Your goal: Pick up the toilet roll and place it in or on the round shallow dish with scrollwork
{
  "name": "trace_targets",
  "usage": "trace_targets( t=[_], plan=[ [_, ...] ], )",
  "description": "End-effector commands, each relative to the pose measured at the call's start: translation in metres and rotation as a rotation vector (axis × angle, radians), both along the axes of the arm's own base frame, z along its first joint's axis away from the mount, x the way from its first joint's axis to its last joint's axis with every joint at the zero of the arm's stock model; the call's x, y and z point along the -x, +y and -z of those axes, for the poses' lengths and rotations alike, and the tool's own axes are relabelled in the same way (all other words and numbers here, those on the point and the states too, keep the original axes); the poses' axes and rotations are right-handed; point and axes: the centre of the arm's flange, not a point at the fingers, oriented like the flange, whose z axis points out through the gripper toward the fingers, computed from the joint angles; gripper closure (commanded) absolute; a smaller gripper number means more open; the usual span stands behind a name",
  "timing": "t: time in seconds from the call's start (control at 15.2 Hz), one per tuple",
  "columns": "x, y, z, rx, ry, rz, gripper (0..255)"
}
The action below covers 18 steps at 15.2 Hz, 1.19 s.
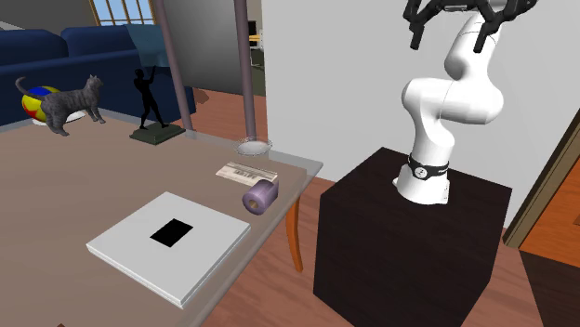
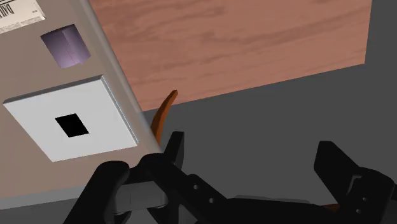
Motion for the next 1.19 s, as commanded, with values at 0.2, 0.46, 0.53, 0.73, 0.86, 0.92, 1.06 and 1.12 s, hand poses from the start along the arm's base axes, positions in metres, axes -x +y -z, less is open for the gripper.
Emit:
trace_targets(
  t=[0.2, 0.46, 0.53, 0.73, 0.86, 0.92, 1.06, 1.12],
  plan=[
    [-0.041, -0.007, 0.021, 0.041, 0.087, 0.011, 0],
    [-0.093, -0.019, 0.055, 0.095, 0.203, 0.025, 0],
    [-0.105, -0.023, 0.064, 0.108, 0.232, 0.029, 0],
    [-0.140, -0.034, 0.093, 0.149, 0.319, 0.040, 0],
    [-0.162, -0.043, 0.114, 0.176, 0.377, 0.047, 0],
    [-0.173, -0.047, 0.124, 0.189, 0.406, 0.050, 0],
    [-0.193, -0.057, 0.147, 0.216, 0.464, 0.058, 0],
    [-0.202, -0.062, 0.158, 0.230, 0.493, 0.061, 0]
  ],
)
